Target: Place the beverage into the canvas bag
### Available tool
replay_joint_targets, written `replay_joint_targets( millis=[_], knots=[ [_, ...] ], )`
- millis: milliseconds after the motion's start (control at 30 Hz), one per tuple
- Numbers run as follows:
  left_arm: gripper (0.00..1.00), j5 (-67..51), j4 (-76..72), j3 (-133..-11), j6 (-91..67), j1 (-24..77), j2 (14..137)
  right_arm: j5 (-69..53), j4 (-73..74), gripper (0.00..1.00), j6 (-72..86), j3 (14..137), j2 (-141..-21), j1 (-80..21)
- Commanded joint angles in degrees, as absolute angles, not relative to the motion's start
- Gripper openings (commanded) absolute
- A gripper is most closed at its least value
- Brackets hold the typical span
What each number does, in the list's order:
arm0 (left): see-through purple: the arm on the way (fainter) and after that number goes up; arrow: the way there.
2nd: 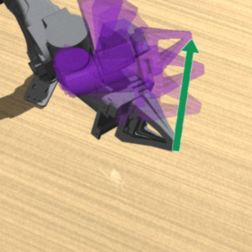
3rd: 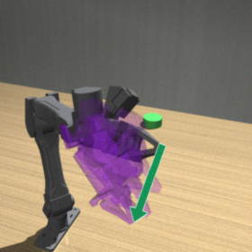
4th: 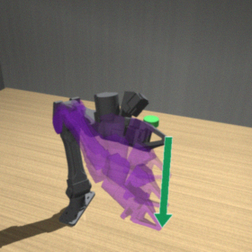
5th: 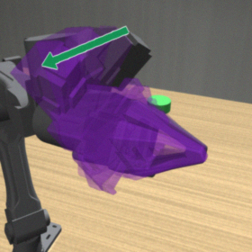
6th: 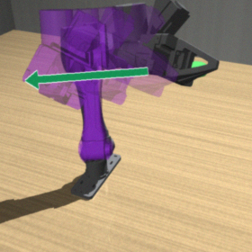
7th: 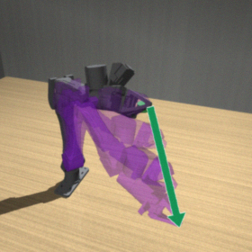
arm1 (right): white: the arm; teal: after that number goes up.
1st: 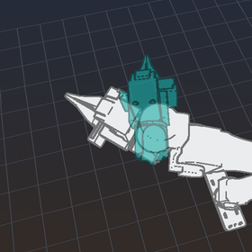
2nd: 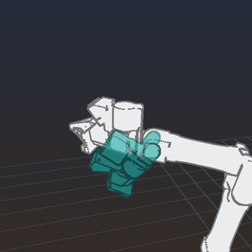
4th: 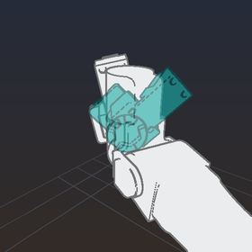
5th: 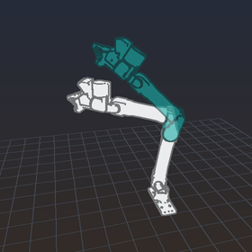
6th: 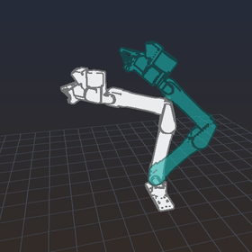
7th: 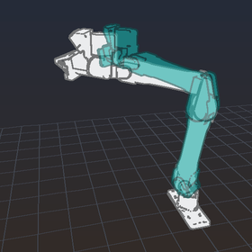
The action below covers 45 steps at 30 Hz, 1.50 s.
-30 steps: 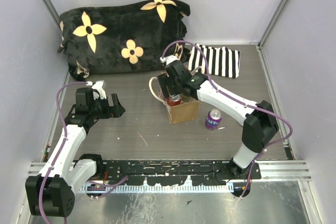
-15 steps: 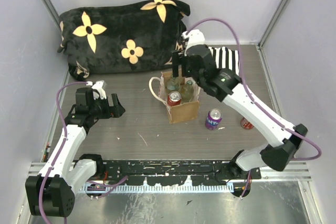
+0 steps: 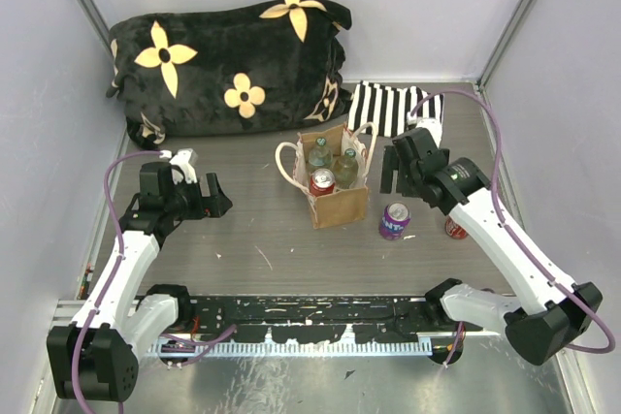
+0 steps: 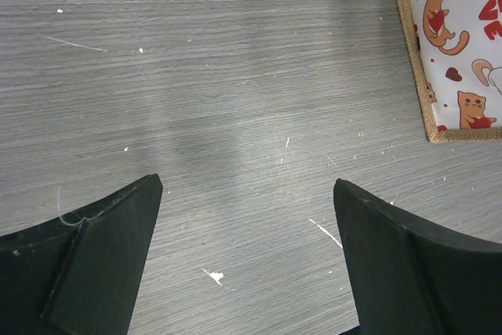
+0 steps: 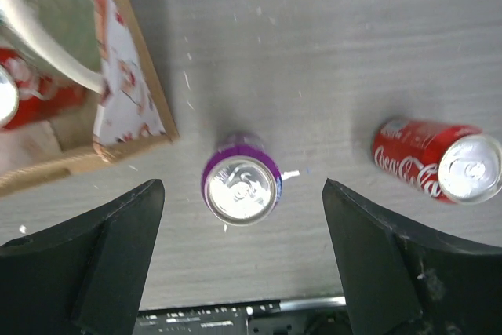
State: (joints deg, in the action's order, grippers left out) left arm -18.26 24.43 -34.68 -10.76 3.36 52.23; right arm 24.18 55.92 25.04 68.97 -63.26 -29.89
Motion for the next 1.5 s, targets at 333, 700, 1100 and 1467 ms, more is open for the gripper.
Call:
replay_joint_targets(
  millis=[333, 700, 1100, 1467],
  knots=[
    [0.98, -18.9, 24.0, -34.5, -10.4, 3.1, 52.2, 10.5, 49.1, 0.89, 28.2, 54.0, -65.8, -23.6],
    [0.98, -18.8, 23.9, -34.4, -10.5, 3.1, 52.0, 9.9, 45.2, 0.89, 28.0, 49.9, -68.2, -23.5],
    [0.98, -18.8, 23.9, -34.3, -10.5, 3.1, 51.8, 11.9, 44.8, 0.45, 28.2, 49.9, -68.8, -23.3],
    [0.98, -18.8, 23.9, -34.3, -10.5, 3.1, 51.7, 15.9, 48.0, 0.01, 27.6, 55.7, -67.0, -23.2]
  ],
)
